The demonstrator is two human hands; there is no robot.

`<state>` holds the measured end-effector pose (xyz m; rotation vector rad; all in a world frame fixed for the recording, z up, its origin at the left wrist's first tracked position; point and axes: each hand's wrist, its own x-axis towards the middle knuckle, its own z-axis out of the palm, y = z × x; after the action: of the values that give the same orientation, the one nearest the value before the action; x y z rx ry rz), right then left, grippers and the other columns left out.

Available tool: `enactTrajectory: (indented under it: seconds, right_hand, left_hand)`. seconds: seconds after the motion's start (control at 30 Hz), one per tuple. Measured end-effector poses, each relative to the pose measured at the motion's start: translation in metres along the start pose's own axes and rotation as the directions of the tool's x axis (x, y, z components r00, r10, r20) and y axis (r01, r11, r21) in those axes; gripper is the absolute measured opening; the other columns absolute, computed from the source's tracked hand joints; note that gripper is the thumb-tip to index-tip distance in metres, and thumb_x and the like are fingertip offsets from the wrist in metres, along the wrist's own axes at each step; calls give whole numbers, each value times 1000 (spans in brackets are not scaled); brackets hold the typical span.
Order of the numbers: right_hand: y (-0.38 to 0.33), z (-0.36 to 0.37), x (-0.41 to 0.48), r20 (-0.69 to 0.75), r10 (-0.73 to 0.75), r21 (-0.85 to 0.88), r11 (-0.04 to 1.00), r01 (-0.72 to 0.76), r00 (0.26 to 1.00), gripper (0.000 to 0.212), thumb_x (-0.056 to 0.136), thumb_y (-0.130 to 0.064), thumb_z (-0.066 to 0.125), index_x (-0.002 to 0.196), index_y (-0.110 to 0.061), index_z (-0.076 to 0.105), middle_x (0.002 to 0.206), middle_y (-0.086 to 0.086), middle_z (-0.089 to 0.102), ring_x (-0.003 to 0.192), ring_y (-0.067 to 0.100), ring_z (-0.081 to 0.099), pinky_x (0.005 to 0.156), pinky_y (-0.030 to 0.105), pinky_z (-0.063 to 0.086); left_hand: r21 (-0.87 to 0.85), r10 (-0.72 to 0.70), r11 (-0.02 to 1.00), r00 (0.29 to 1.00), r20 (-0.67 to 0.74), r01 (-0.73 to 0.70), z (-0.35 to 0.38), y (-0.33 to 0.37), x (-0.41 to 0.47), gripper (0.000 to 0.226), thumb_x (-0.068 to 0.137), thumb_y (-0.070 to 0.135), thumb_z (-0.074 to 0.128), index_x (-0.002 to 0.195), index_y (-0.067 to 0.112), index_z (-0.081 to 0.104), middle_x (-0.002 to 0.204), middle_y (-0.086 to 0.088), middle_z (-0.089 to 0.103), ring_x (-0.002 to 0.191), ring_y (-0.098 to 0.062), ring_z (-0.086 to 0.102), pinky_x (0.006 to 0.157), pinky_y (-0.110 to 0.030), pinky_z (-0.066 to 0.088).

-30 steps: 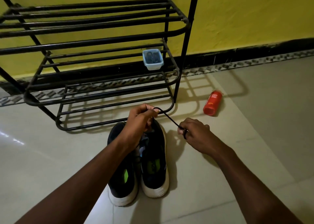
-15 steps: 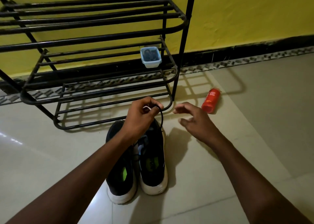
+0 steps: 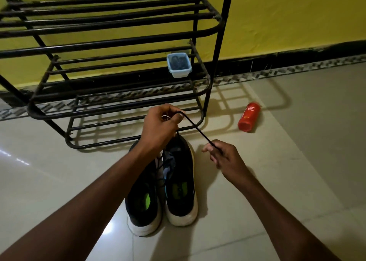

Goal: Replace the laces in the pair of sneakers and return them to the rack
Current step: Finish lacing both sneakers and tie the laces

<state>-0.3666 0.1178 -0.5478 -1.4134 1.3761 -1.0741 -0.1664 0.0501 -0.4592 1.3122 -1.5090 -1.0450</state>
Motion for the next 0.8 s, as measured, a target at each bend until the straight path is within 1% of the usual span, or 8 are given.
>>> enactTrajectory:
  seconds: [0.1,0.23,0.3,0.37,0.47,0.6,0.7,0.8]
  right_hand:
    - [6,2,-7,-11,45,85,995,-44,999,30,104,-27,49,88,-15,70,63,-7,46,58,6,42,57,21,33]
    - [18,8,-7,-6,48,-148,988,-48,999,29,97,-37,50,82,-28,73,85,-6,53,75,6,55,75,28,45]
    - [18,8,-5,-12,72,-209,975,-73,997,29,102,-30,53,82,-27,74,86,-5,48,74,8,55,78,33,49]
    - [16,8,-4,-11,111,-204,973,-111,994,28,103,-23,53,86,-23,76,80,-9,53,69,3,56,74,30,48]
    - [8,12,0,-2,182,-42,982,-182,983,27,103,-17,52,91,-11,75,64,-11,60,57,1,52,59,20,39]
    - [-5,19,5,-12,250,247,939,-240,968,17,99,-2,56,92,4,70,68,11,66,58,21,59,48,24,44]
    - [-11,29,6,-18,238,258,939,-226,971,17,93,6,62,84,-5,72,69,14,71,59,23,66,53,26,52]
    - [-9,41,10,-27,223,151,965,-216,974,20,91,4,65,80,-11,71,71,13,74,59,22,69,51,24,48]
  left_hand:
    - [-14,-16,1000,1000,0,16,-1,2,1,11,97,9,63,94,11,73,75,3,66,64,-10,60,56,-24,51]
    - [11,-45,999,999,22,44,-1,-6,3,15,94,9,68,108,15,69,100,-3,67,70,-13,67,60,-21,54]
    - [148,-93,985,996,11,90,0,-19,0,38,89,13,74,123,23,58,115,-1,59,80,-17,69,59,-21,55]
    - [315,-177,934,984,-8,170,0,-31,-12,48,87,16,76,127,21,50,114,-2,56,88,-17,66,53,-15,50]
    - [504,-242,845,968,65,177,-1,-52,-33,37,85,18,76,113,18,51,102,-2,62,83,-11,62,51,-13,46]
    - [655,-258,751,949,180,80,2,-67,-56,41,76,31,78,110,17,59,101,0,60,80,-9,59,59,-11,41]
    - [707,-211,706,966,152,42,7,-68,-63,35,75,31,73,103,14,62,102,-3,58,86,-19,59,67,-23,43]
    - [698,-203,710,976,73,95,5,-67,-65,12,78,22,67,78,11,63,76,-4,65,68,-22,63,54,-29,44]
